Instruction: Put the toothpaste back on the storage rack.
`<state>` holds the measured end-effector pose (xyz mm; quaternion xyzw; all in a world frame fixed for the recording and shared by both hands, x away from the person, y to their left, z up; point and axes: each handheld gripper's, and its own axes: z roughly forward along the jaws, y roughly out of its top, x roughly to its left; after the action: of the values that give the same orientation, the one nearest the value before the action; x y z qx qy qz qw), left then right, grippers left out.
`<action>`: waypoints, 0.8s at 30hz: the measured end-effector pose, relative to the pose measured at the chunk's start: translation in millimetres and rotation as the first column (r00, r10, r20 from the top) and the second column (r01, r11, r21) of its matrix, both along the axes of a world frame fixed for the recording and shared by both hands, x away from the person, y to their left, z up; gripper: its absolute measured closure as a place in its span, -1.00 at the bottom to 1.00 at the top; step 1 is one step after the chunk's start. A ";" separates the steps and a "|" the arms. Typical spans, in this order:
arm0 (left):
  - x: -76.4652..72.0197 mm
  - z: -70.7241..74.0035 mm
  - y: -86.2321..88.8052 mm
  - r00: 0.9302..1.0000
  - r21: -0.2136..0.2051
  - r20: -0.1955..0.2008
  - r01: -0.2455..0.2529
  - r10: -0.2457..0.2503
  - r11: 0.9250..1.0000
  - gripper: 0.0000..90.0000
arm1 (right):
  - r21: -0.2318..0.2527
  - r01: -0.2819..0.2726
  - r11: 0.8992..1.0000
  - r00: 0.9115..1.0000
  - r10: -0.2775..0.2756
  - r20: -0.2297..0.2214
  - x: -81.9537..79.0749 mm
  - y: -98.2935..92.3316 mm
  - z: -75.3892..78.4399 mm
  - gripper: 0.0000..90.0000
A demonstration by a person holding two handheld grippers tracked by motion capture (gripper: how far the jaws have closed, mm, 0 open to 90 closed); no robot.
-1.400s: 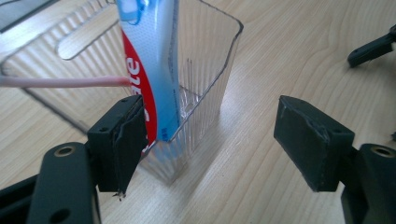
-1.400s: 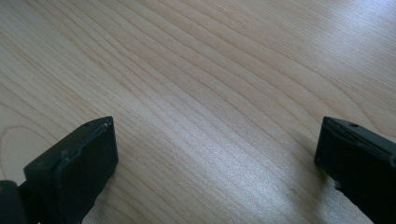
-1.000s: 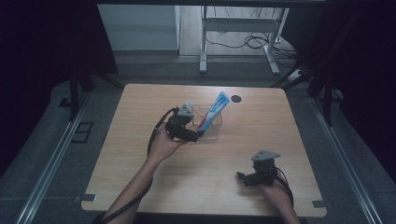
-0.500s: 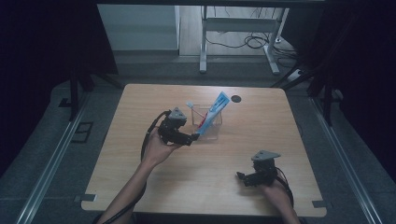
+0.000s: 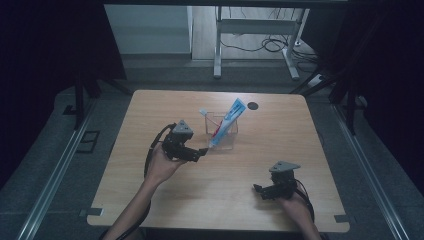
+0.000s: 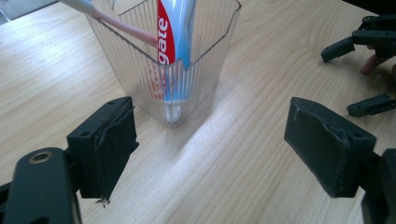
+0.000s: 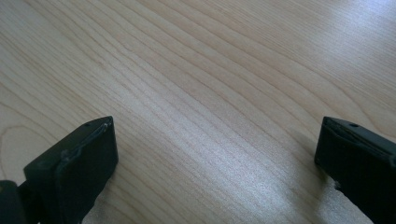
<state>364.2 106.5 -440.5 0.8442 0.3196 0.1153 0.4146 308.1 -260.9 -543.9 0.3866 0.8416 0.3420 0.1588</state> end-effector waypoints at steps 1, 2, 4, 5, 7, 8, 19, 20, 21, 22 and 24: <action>-0.9 -0.4 1.1 1.000 0.002 0.000 -0.001 0.001 1.000 -0.62 | 0.000 0.001 1.000 1.000 -0.001 -0.001 -0.1 0.0 0.0 -1.00; -1.8 -1.0 2.1 1.000 0.004 0.002 -0.002 0.002 1.000 -0.62 | 0.000 0.000 1.000 1.000 0.000 0.000 0.0 0.0 0.0 -1.00; -4.0 -2.2 4.0 1.000 0.007 0.000 -0.005 0.005 1.000 -0.63 | 0.000 0.000 1.000 1.000 0.000 0.000 0.0 0.0 0.0 -1.00; -4.9 -2.8 5.3 1.000 0.010 0.002 -0.003 0.003 1.000 -0.63 | 0.000 0.000 1.000 1.000 0.000 0.001 0.0 -0.1 0.0 -1.00; -6.8 -4.4 7.4 1.000 0.011 0.003 -0.005 0.005 1.000 -0.63 | 0.001 0.001 1.000 1.000 -0.001 -0.002 -0.1 0.1 0.0 -1.00; -7.8 -5.1 8.6 1.000 0.013 0.003 -0.005 0.005 1.000 -0.63 | 0.000 0.000 1.000 1.000 0.000 -0.001 -0.1 0.0 0.0 -1.00; -20.8 -11.9 15.5 1.000 0.011 0.017 -0.003 0.002 1.000 -0.66 | 0.001 0.002 1.000 1.000 -0.002 -0.002 -0.2 0.1 0.1 -1.00; -22.1 -12.7 15.9 1.000 0.007 0.018 -0.004 0.003 1.000 -0.66 | 0.001 0.002 1.000 1.000 -0.002 -0.002 -0.2 0.1 0.1 -1.00; -23.3 -13.5 16.5 1.000 0.007 0.019 -0.004 0.003 1.000 -0.66 | 0.001 0.002 1.000 1.000 -0.002 -0.002 -0.2 0.1 0.1 -1.00; -24.5 -14.6 17.1 1.000 0.006 0.020 -0.006 0.006 1.000 -0.67 | 0.001 0.002 1.000 1.000 -0.002 -0.003 -0.3 0.1 0.1 -1.00; -26.6 -16.9 19.0 1.000 0.008 0.016 -0.007 0.007 1.000 -0.67 | 0.001 0.001 1.000 1.000 -0.001 -0.001 -0.1 0.1 0.0 -1.00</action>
<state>337.6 125.6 -457.4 0.8438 0.3189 0.1246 0.4133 308.0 -260.8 -543.8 0.3872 0.8414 0.3421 0.1582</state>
